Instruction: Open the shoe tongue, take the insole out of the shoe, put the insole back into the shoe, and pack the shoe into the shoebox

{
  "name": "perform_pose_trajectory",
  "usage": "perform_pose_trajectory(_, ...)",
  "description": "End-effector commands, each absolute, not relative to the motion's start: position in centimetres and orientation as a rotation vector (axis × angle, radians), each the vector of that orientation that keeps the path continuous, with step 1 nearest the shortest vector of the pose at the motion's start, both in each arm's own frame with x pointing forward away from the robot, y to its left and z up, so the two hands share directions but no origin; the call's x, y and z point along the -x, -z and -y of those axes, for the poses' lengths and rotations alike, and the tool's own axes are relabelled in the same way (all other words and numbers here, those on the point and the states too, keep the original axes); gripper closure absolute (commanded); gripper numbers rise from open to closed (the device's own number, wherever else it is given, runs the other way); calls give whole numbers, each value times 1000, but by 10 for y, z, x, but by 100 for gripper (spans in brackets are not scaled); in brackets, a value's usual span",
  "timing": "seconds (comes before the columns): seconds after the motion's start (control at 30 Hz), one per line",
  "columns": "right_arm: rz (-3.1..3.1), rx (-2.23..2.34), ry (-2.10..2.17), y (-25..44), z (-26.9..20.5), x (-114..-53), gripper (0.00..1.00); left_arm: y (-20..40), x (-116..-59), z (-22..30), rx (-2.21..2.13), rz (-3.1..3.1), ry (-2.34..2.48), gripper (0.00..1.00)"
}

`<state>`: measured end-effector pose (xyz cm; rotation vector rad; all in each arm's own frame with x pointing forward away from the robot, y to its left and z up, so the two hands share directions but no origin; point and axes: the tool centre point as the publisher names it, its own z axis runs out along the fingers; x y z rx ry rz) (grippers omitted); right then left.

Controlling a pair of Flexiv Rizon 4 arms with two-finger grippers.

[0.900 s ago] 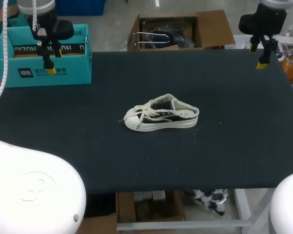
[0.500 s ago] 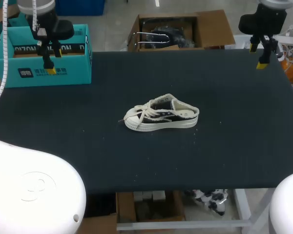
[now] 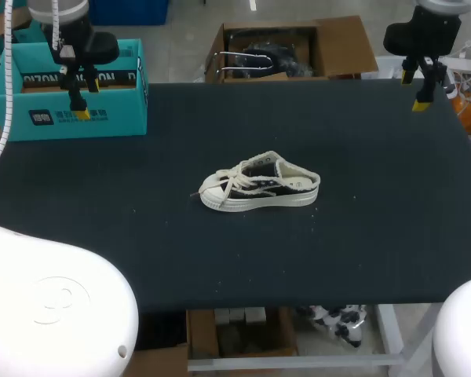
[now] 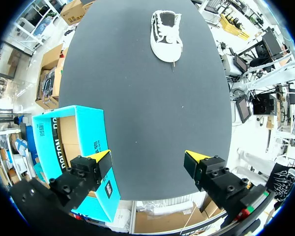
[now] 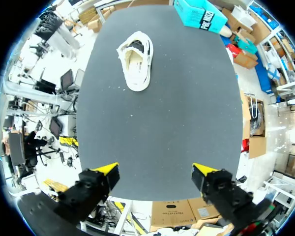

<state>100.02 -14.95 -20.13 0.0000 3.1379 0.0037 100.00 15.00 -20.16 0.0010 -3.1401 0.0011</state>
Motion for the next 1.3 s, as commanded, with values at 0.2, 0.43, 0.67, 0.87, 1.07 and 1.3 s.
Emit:
perform_pose_trajectory(0.2,-3118,30,-244,227,131,-1000,0,212,-992,-111,-443,3090,36,0)
perform_pose_trajectory(0.43,-3080,-17,-478,257,104,-985,0,212,-975,-87,-971,2881,5,0)
perform_pose_trajectory(0.67,-3039,-52,-684,279,70,-964,0,220,-955,-69,-1244,2715,125,0)
perform_pose_trajectory(0.87,-3039,-52,-684,279,70,-964,0,220,-955,-69,-1244,2715,125,0)
perform_pose_trajectory(1.07,-3039,-52,-684,279,70,-964,0,220,-955,-69,-1244,2715,125,0)
perform_pose_trajectory(1.3,-3047,-61,-771,299,59,-969,0,221,-954,-34,-1515,2484,51,0)
